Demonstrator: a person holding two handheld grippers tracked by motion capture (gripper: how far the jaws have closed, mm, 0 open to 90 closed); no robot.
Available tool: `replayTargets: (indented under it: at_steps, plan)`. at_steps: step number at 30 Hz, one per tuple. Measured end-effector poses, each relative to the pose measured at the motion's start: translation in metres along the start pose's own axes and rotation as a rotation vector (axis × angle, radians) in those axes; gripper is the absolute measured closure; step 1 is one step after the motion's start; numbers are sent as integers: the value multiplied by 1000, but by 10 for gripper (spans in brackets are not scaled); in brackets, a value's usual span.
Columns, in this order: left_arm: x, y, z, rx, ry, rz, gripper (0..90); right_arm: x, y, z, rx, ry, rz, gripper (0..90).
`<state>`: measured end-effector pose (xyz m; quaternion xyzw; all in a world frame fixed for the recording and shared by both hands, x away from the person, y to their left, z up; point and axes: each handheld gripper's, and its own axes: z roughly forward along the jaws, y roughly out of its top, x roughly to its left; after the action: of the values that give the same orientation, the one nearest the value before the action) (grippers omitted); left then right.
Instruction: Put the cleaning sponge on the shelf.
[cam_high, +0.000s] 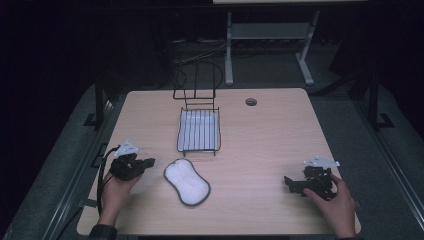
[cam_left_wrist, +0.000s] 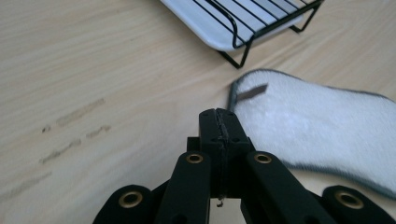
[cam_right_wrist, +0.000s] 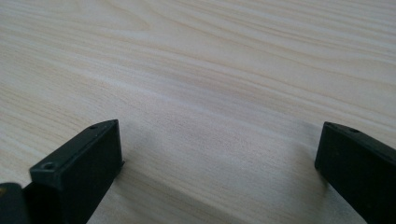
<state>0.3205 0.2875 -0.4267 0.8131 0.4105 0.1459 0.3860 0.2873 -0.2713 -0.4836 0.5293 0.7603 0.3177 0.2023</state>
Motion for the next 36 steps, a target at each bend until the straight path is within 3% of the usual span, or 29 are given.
replayTargets:
  at_steps: [10,20,30,36]
  plan:
    - [-1,17,30,13,-20,38,898,0,0,0,0,0,0,2]
    - [-5,22,56,33,-51,53,898,0,0,0,0,-1,-1,2]
    - [-13,22,71,85,-66,75,898,0,0,0,0,0,0,2]
    - [-19,22,72,90,-83,86,898,0,0,0,0,0,0,2]
